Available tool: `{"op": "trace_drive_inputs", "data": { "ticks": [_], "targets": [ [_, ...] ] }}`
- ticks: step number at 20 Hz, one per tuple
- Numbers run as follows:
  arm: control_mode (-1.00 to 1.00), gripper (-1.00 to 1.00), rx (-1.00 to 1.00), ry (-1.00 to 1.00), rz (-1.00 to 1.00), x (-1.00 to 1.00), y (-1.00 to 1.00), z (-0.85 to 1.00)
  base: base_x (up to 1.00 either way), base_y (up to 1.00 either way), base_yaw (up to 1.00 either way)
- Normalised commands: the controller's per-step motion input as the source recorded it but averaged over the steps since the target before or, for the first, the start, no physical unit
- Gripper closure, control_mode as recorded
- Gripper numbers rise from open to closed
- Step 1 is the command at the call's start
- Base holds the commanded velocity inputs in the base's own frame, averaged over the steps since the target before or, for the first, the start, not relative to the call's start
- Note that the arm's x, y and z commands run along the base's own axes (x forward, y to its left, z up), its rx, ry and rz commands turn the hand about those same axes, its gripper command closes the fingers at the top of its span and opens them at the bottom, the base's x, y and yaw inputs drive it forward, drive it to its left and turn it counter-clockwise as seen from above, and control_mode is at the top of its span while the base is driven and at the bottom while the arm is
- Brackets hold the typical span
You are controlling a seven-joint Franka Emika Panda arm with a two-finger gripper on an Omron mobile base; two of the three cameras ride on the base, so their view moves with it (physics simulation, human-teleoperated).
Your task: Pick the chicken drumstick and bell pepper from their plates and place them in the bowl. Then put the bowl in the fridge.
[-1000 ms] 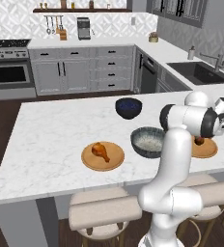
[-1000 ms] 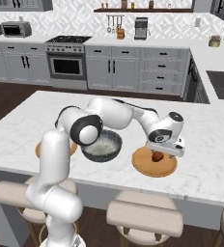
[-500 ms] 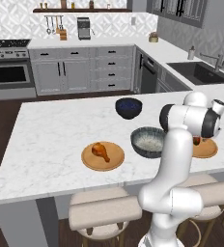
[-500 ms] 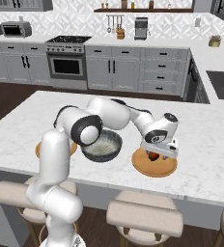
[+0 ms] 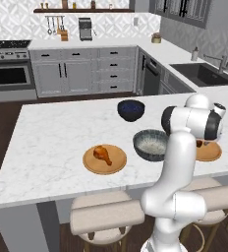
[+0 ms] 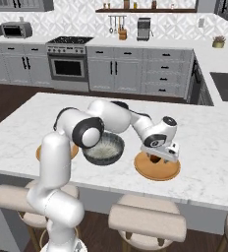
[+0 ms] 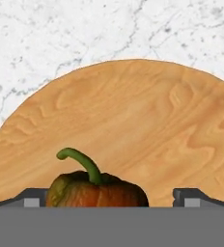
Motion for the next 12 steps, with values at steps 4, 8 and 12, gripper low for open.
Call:
{"op": "trace_drive_inputs", "data": {
  "ticks": [4,8,12],
  "targets": [
    [-1.0,1.0,0.05,0.0,0.0,-0.03,0.0,-0.11,0.0,0.0,0.0],
    [-1.0,1.0,0.15,0.0,0.0,-0.53,0.13,0.12,0.0,0.0,0.0],
    [-1.0,1.0,0.21,-0.02,0.0,-0.47,0.46,0.72,0.0,0.0,0.0]
  ]
}}
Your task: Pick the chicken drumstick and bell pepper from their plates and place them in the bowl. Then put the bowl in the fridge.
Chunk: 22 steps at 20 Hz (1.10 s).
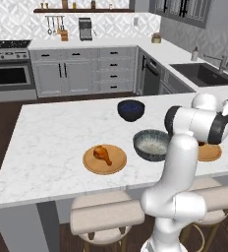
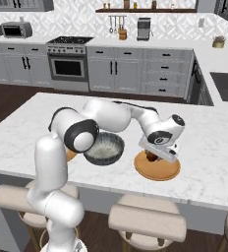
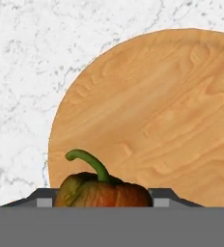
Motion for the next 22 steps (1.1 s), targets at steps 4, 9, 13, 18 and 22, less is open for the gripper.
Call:
{"op": "trace_drive_inputs", "data": {
  "ticks": [4,9,13,18,22],
  "targets": [
    [-1.0,1.0,0.03,-0.2,0.03,-0.43,0.99,1.0,0.0,0.0,0.0],
    [-1.0,1.0,-0.05,-0.16,0.07,-0.2,1.0,0.63,0.0,0.0,0.0],
    [-1.0,1.0,-0.08,-0.01,0.01,0.23,1.0,0.14,0.0,0.0,0.0],
    [-1.0,1.0,-0.14,0.12,0.04,0.67,1.0,-0.12,0.0,0.0,0.0],
    [-1.0,1.0,-0.12,0.18,0.06,0.71,0.82,-0.28,0.0,0.0,0.0]
  ]
}}
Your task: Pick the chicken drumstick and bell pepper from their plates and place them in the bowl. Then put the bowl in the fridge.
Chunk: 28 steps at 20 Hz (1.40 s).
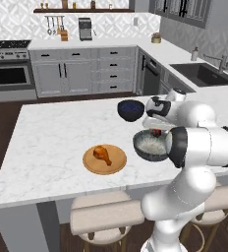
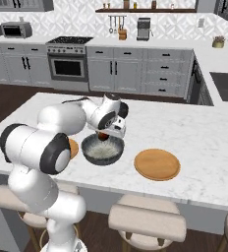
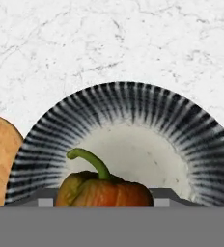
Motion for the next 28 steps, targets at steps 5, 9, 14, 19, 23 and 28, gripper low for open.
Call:
{"op": "trace_drive_inputs", "data": {
  "ticks": [5,9,14,19,23,28],
  "targets": [
    [-1.0,1.0,-0.14,0.19,0.01,0.29,0.39,-0.58,0.0,0.0,0.0],
    [-1.0,1.0,-0.03,0.05,0.0,0.05,-0.08,-0.42,0.0,0.0,0.0],
    [-1.0,1.0,0.0,0.02,0.0,0.03,-0.11,-0.32,0.0,0.0,0.0],
    [-1.0,-1.0,0.0,0.09,0.0,0.03,0.0,-0.48,0.0,0.0,0.0],
    [-1.0,-1.0,0.0,0.03,0.0,0.0,0.0,-0.06,0.0,0.0,0.0],
    [-1.0,-1.0,0.0,0.0,0.0,-0.51,0.0,0.27,0.0,0.0,0.0]
  ]
}}
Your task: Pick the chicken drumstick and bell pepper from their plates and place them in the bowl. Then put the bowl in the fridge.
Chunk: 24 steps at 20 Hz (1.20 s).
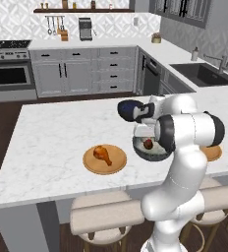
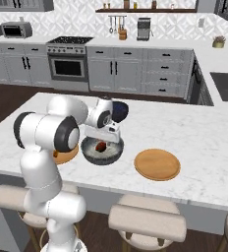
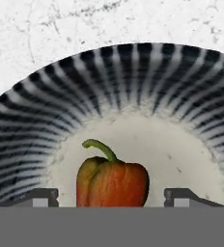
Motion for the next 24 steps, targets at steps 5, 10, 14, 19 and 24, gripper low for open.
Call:
{"op": "trace_drive_inputs", "data": {
  "ticks": [5,10,14,19,24],
  "targets": [
    [-1.0,-1.0,0.0,-0.01,0.0,-0.61,0.08,0.69,0.0,0.0,0.0],
    [-1.0,-1.0,-0.01,-0.07,0.07,-0.81,0.52,0.91,0.0,0.0,0.0],
    [-1.0,-1.0,-0.06,-0.02,0.13,-1.0,1.0,0.11,0.0,0.0,0.0],
    [-1.0,-1.0,-0.01,0.0,0.14,-0.63,1.0,0.04,0.0,0.0,0.0],
    [-1.0,-1.0,0.0,0.06,0.09,0.18,0.86,-0.02,0.0,0.0,0.0]
  ]
}}
